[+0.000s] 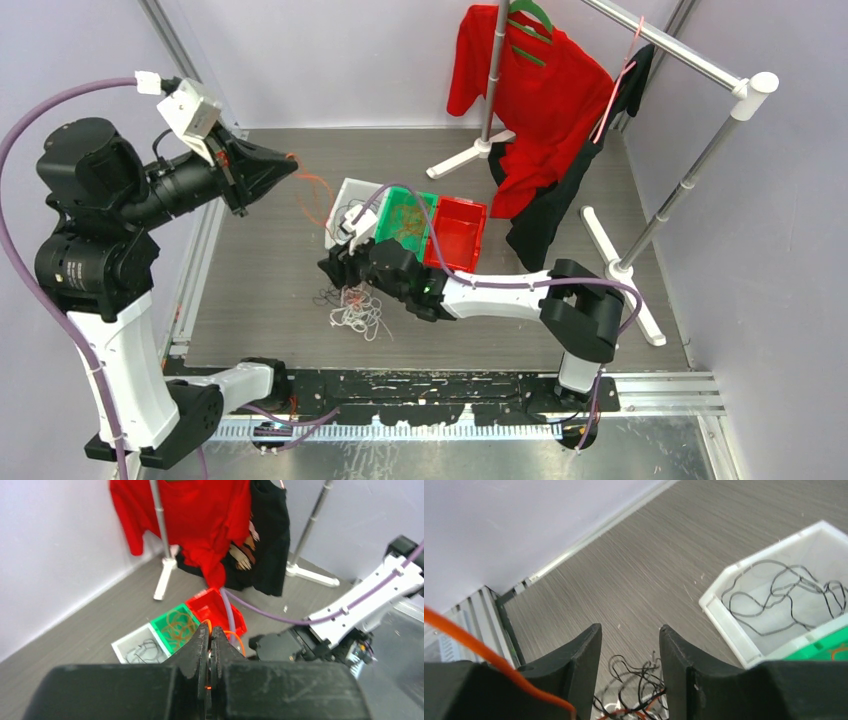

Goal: Untangle the cables
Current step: Untie the cable.

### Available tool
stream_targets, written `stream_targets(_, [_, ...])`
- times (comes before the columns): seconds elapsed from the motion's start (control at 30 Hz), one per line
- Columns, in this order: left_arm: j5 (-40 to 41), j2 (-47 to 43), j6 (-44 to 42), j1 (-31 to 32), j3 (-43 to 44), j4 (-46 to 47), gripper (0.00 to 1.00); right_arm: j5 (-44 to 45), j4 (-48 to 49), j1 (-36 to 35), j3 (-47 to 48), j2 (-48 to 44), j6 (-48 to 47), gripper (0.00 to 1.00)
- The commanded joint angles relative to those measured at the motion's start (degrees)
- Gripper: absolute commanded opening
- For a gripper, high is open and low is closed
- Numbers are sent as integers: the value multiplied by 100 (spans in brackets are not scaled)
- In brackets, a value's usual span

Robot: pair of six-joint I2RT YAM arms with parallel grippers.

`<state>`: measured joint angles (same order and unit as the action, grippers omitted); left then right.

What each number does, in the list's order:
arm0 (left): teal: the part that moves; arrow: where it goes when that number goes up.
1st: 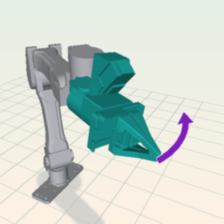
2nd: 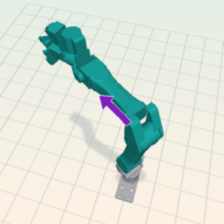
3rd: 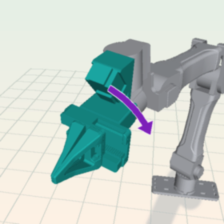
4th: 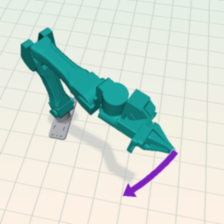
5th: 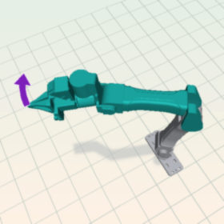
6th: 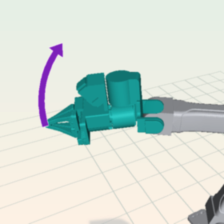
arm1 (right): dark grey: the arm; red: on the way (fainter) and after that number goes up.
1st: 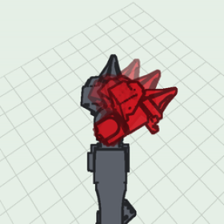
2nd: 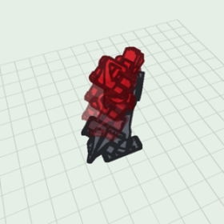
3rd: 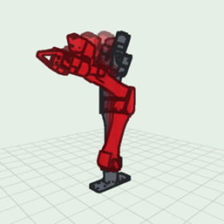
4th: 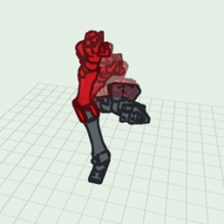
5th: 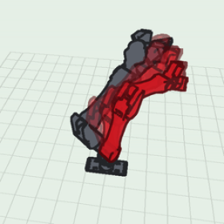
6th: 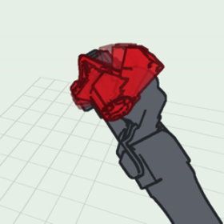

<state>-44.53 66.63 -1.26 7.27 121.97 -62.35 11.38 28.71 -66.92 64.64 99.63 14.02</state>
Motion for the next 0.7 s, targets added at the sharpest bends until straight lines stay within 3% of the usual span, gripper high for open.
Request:
stream_targets(0.0, [609,-154,341,20,9,1334,0,283,572,-77,-392,80,142,53])
stream_targets(0.1, [1000,-307,378,20,-164,2032,0,337,734,-142,-671,197,188,54])
stream_targets(0.4, [3358,-615,103,16,-558,3901,0,544,1231,-310,-1270,587,380,59])
stream_targets(0.67, [4041,-831,-41,20,-850,5753,0,621,1461,-349,-1601,571,416,64])
